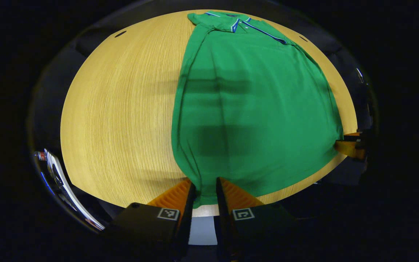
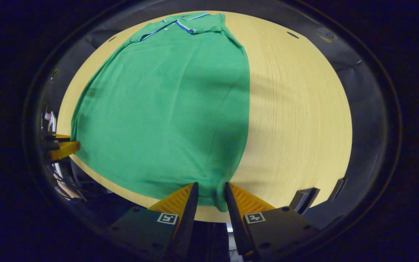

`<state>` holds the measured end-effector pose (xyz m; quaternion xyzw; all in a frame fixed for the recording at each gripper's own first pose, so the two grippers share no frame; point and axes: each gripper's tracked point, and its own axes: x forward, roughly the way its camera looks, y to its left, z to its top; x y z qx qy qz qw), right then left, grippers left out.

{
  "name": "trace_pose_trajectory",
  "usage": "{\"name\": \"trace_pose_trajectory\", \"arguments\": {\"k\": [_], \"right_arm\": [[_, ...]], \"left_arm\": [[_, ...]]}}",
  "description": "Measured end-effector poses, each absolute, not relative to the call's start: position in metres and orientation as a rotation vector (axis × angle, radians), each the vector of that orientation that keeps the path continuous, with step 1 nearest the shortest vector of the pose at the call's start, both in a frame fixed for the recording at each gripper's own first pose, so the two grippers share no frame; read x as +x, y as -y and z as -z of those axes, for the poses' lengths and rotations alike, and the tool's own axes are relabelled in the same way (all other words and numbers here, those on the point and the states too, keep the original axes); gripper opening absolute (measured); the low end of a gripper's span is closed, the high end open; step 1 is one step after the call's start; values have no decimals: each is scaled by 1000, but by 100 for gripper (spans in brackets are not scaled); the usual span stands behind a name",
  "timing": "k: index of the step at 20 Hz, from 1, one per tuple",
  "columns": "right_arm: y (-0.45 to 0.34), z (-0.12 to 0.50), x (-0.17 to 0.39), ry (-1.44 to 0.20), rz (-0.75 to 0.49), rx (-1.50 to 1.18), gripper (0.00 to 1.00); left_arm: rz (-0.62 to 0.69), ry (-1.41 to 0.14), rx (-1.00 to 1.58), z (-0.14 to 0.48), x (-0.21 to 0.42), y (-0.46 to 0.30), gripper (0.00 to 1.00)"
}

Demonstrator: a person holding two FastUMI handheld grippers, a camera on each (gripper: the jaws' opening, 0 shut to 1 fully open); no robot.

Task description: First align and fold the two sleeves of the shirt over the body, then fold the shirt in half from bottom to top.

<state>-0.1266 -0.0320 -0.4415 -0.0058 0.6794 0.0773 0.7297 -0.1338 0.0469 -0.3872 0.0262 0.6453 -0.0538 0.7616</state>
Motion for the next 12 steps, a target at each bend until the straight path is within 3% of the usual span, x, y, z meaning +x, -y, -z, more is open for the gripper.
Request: {"name": "trace_pose_trajectory", "arguments": {"k": [2,4,5,12], "right_arm": [[32,443,-125,-1517,-163,41,15],[35,443,-122,-1531,-159,77,15],[33,442,-124,-1532,-169,86,3],[33,437,-124,-1513,-234,24,2]], "left_arm": [[130,-1391,64,388,-132,-41,25],[136,-1382,74,387,-129,-38,8],[138,-1381,80,388,-129,-39,4],[101,-1355,-17,383,-124,-33,3]]}}
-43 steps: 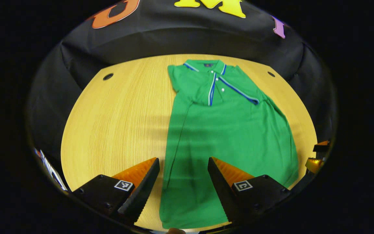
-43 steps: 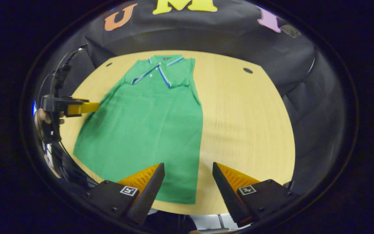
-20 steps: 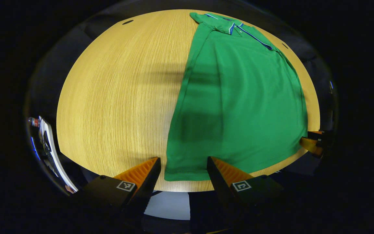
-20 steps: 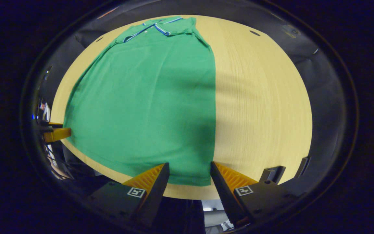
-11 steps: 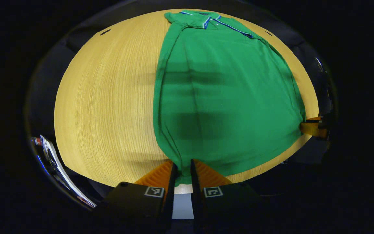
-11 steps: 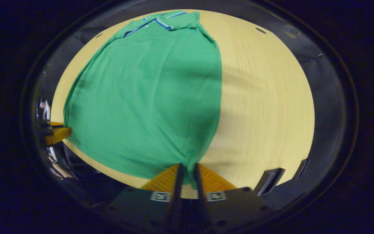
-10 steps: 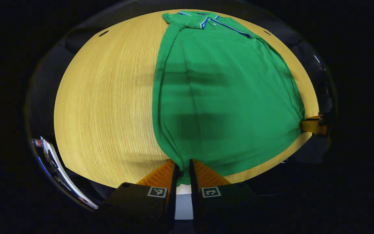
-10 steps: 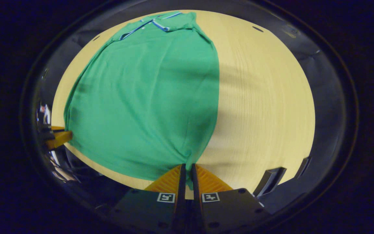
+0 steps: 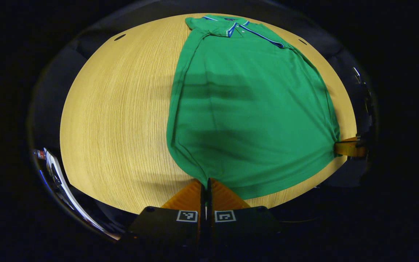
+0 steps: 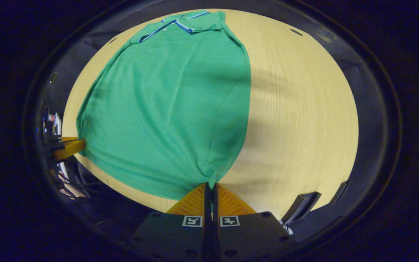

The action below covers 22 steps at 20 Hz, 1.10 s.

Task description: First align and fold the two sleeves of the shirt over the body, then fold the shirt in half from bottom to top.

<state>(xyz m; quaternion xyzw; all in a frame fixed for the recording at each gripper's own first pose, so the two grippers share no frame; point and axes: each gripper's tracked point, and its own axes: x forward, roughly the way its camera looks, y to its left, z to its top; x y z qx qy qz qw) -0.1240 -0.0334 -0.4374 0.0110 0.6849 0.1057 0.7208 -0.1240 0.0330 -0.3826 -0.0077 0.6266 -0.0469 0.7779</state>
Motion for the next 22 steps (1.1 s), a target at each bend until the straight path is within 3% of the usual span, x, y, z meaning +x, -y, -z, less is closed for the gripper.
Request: {"name": "trace_pose_trajectory", "arguments": {"k": [9,10,11,22], "right_arm": [[39,352,-76,-1346,-272,48,2],[40,341,-67,-1321,-275,44,6],[40,332,-58,-1300,-277,44,2],[30,271,75,-1137,-284,52,2]], "left_arm": [[86,-1173,-95,312,-86,-37,3],[85,-1150,-94,301,-77,-35,3],[86,-1127,-85,293,-68,-36,3],[70,-964,-42,234,54,-45,3]]}}
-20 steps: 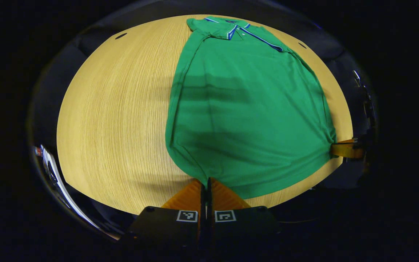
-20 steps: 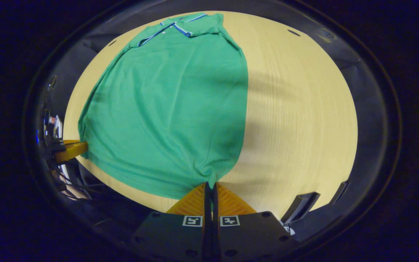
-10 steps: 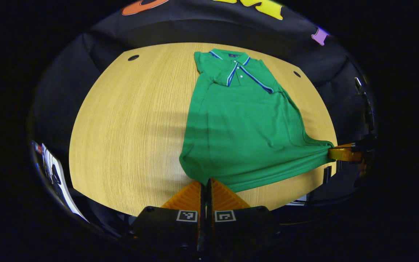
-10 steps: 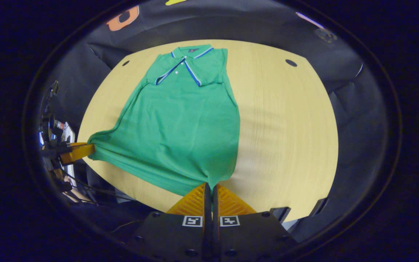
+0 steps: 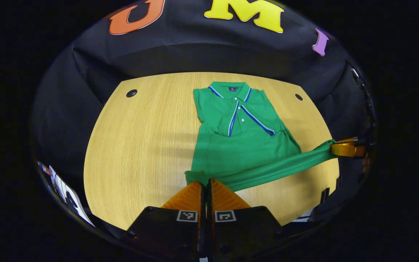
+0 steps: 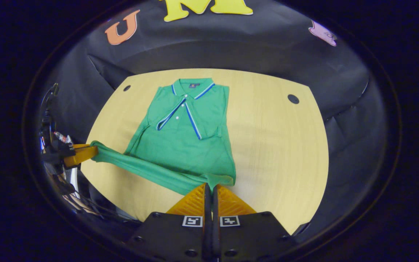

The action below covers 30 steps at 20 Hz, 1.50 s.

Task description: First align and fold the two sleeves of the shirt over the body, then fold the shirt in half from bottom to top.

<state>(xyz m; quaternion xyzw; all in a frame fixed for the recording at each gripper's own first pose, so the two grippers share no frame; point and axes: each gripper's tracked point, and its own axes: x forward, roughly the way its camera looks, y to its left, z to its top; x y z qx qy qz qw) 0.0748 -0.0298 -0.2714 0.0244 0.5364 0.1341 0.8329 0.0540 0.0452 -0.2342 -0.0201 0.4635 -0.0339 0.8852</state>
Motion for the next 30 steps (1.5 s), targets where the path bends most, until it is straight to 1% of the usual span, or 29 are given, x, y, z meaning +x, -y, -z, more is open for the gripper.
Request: {"name": "trace_pose_trajectory", "arguments": {"k": [4,10,11,12,13,14,20,25,26,27,29,30], "right_arm": [[27,267,120,-1085,-261,38,2],[19,264,196,-1024,-202,113,2],[19,265,209,-1012,-192,122,0],[18,267,224,-998,-184,130,2],[16,275,238,-985,-172,138,0],[17,274,252,-974,-165,144,2],[8,303,326,-922,-143,157,2],[-1,332,381,-861,-126,166,2],[0,339,391,-849,-118,156,2],[1,348,398,-845,-112,150,0],[0,369,402,-874,-101,141,5],[-1,377,401,-894,-108,139,2]], "left_arm": [[61,-916,-24,220,107,-52,3],[43,-869,-1,216,178,-62,3],[39,-863,2,217,190,-65,3],[34,-858,4,219,201,-67,3],[31,-851,9,222,213,-69,3],[26,-844,15,225,225,-70,3],[25,-794,35,245,299,-76,3],[9,-811,41,283,348,-82,3],[13,-816,28,291,356,-81,3],[9,-820,14,297,359,-81,3],[13,-821,10,308,369,-77,3],[20,-825,18,313,372,-76,3]]}}
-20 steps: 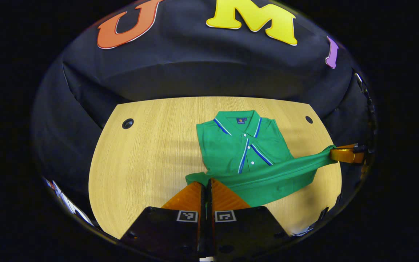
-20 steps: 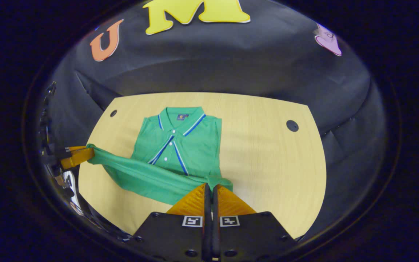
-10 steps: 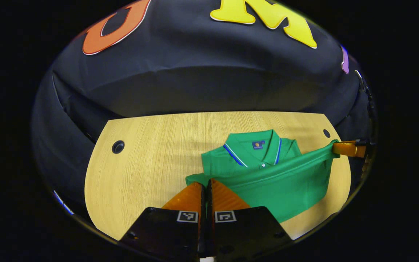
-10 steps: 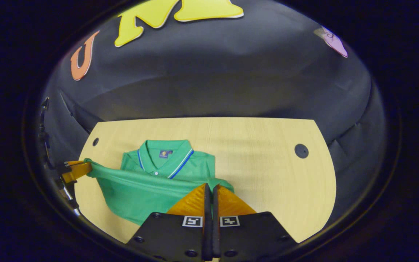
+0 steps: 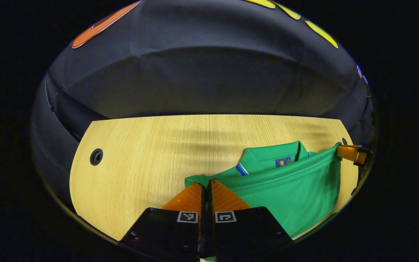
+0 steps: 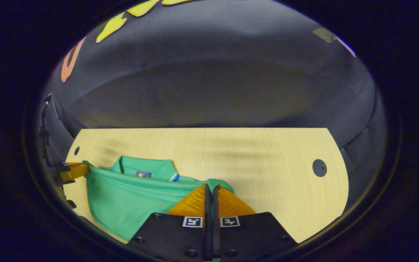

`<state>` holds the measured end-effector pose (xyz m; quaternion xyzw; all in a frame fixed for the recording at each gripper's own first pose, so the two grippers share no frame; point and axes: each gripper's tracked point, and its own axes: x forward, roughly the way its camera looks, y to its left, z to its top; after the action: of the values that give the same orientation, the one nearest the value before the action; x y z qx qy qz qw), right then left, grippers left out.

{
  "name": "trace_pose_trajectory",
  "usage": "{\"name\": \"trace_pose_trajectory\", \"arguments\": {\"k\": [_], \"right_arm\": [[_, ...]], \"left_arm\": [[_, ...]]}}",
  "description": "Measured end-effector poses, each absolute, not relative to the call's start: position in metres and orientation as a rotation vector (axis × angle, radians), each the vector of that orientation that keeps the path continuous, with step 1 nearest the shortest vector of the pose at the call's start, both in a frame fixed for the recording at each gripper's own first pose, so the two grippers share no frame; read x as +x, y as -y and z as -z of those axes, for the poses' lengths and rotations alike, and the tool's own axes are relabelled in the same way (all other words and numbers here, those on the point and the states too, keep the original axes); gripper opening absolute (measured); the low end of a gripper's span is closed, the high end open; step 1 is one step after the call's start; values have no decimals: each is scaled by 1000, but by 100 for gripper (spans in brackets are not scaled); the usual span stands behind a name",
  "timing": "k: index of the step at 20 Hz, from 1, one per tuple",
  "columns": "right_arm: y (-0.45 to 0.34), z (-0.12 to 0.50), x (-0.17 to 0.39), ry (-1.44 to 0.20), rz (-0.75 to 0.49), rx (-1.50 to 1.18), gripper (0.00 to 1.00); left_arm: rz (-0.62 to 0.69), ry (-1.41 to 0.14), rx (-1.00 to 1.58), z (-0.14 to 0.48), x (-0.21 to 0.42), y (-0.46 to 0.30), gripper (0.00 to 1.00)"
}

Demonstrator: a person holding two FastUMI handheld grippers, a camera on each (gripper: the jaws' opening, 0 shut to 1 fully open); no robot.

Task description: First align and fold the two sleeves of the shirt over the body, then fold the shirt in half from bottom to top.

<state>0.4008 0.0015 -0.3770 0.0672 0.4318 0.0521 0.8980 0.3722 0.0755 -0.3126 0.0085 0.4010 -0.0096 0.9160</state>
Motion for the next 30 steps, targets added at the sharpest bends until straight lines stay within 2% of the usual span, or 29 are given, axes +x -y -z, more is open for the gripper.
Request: {"name": "trace_pose_trajectory", "arguments": {"k": [5,8,9,10,11,12,13,16,19,20,21,25,27,30], "right_arm": [[-2,393,402,-923,-83,223,3],[6,388,404,-913,-62,204,9],[8,383,404,-901,-66,189,18],[9,378,402,-890,-63,168,24],[9,370,398,-878,-67,160,46],[8,361,394,-868,-73,159,68],[6,347,388,-850,-80,166,91],[17,300,366,-771,-50,154,94],[22,228,330,-648,-52,135,94],[25,204,316,-602,-44,124,90],[27,178,300,-555,-37,120,95],[21,83,229,-365,-37,72,92],[10,43,189,-274,-44,40,94],[-13,13,130,-203,-80,19,92]], "left_arm": [[12,-799,-11,322,381,-73,4],[43,-804,-95,318,373,-55,16],[35,-811,-95,317,371,-59,44],[16,-818,-93,313,367,-62,36],[-1,-821,-101,304,359,-66,58],[-6,-816,-119,296,353,-66,88],[-11,-806,-140,286,348,-64,83],[-25,-749,-153,247,321,-71,84],[-18,-665,-125,192,282,-76,84],[-14,-627,-118,170,268,-76,86],[-6,-590,-115,147,252,-77,87],[5,-431,-58,68,191,-83,97],[-13,-348,-10,33,162,-90,98],[-29,-240,0,-14,112,-97,98]]}}
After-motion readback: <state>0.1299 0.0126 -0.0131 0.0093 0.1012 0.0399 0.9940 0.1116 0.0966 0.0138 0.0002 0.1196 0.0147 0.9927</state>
